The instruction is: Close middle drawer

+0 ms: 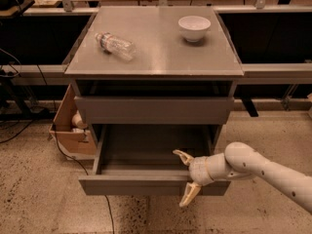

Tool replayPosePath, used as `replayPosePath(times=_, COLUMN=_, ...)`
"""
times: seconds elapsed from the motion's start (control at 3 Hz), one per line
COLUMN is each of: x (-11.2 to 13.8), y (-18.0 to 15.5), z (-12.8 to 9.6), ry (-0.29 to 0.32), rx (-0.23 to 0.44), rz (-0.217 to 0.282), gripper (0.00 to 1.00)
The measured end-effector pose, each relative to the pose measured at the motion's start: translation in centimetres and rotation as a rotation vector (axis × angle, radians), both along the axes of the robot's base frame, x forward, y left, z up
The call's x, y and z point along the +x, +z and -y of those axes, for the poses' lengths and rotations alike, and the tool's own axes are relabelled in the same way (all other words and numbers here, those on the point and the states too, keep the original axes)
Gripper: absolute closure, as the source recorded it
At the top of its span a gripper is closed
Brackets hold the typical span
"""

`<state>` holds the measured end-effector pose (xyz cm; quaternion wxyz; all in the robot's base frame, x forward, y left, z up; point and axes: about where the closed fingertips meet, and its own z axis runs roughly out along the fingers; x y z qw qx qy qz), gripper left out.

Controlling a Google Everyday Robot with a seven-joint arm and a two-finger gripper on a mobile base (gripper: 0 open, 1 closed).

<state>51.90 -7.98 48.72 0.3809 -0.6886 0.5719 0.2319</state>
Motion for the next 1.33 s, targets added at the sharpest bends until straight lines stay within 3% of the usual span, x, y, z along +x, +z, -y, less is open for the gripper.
replayPosePath(times=0.33, x=-2.2, y=-0.1, z=2.3, ry=-0.041, rx=-0.014, rz=-0.016, gripper=0.14)
replayPosePath(times=0.67, x=-4.6, y=-0.4, z=4.8, ry=-0.086, rx=-0.03, rz=-0.038, gripper=0.37)
replayPosePath(times=1.33, x=-6.5, y=-2.9, z=6.3, ry=-0.114, rx=-0.033, rz=-0.11, gripper=0.84)
